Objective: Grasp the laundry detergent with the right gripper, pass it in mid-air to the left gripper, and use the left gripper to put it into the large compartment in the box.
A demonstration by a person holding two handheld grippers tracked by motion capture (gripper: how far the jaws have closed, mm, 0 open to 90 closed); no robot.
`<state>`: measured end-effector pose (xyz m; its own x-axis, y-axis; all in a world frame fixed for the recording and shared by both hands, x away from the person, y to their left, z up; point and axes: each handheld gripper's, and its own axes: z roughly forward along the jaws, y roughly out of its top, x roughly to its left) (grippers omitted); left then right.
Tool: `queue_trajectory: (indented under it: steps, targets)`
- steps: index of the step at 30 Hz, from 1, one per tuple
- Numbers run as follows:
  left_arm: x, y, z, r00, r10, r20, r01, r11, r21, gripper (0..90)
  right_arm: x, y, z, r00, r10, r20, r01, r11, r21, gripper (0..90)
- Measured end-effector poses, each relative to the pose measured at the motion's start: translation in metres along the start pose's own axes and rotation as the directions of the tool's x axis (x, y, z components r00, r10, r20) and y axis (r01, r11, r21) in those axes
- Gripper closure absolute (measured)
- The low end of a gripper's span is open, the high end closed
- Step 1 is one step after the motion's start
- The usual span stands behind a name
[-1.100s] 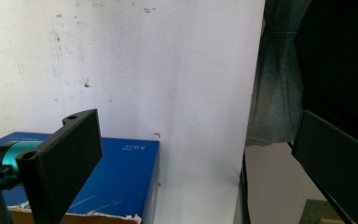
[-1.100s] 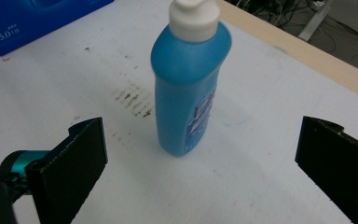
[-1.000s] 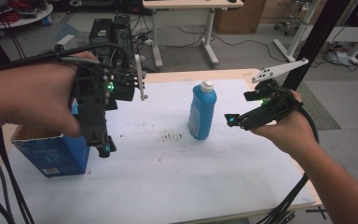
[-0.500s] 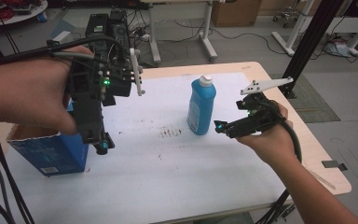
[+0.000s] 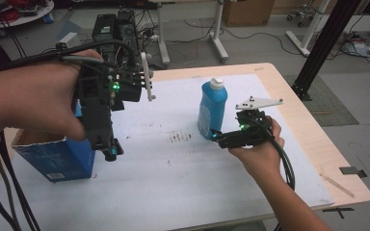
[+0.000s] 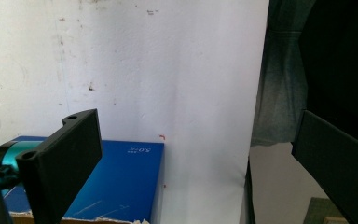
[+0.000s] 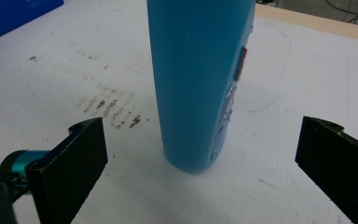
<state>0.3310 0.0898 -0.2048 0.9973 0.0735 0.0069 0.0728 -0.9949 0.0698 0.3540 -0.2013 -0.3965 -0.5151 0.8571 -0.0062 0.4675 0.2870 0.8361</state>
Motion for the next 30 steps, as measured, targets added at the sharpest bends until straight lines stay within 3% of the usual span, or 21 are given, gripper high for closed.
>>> queue_trajectory:
  steps: [5,17,30]
  targets:
    - [0.001,-0.001,0.0,1.0,-0.003,0.0,0.003,1.0,-0.001,1.6,0.002,-0.007,0.014,0.998,0.054,0.032,-0.053,0.998,-0.035,1.1]
    - [0.001,0.001,0.001,1.0,0.002,0.005,-0.002,1.0,0.008,1.7,0.003,-0.012,0.035,0.9912,0.126,0.039,-0.121,0.986,-0.111,1.1]
    - [0.003,0.0,0.004,0.9999,-0.007,0.013,0.006,0.9998,0.019,1.7,0.005,-0.006,0.054,0.9888,0.143,0.044,-0.135,0.98,-0.15,1.2]
